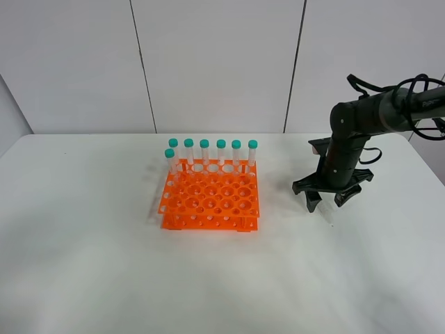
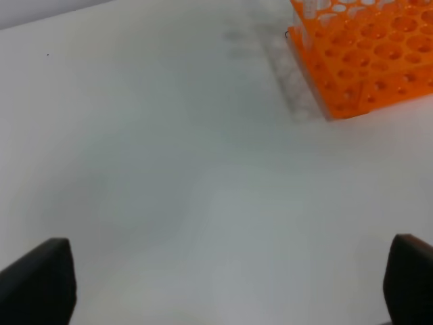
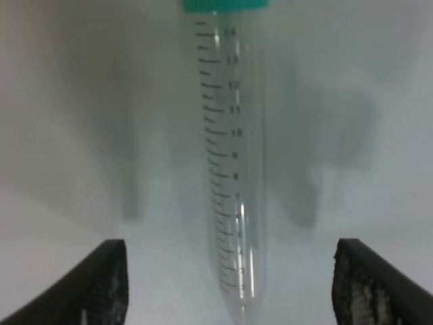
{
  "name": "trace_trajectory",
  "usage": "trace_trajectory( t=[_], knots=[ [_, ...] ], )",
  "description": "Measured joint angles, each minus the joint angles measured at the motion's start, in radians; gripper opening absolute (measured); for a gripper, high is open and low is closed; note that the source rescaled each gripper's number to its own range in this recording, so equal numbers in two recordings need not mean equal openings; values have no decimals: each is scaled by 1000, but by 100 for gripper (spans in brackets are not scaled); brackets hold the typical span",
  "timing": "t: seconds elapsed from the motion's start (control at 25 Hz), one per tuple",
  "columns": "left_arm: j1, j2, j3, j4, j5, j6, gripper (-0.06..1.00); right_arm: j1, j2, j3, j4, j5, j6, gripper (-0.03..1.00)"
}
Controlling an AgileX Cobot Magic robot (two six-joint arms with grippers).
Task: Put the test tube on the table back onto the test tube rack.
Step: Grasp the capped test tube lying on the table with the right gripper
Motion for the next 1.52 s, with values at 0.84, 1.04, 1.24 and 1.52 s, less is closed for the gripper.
trace_trajectory(
  t=[0.84, 1.04, 1.24, 1.52],
  knots=[
    [0, 0, 0, 0, 0, 0, 100, 0, 34, -7, 10, -5, 0, 34],
    [0, 0, 0, 0, 0, 0, 100, 0, 34, -7, 11, -5, -8, 3],
    [0, 0, 0, 0, 0, 0, 100, 0, 34, -7, 11, -7, -15, 3],
    [0, 0, 0, 0, 0, 0, 100, 0, 34, -20, 11, -15, -15, 3]
  ],
)
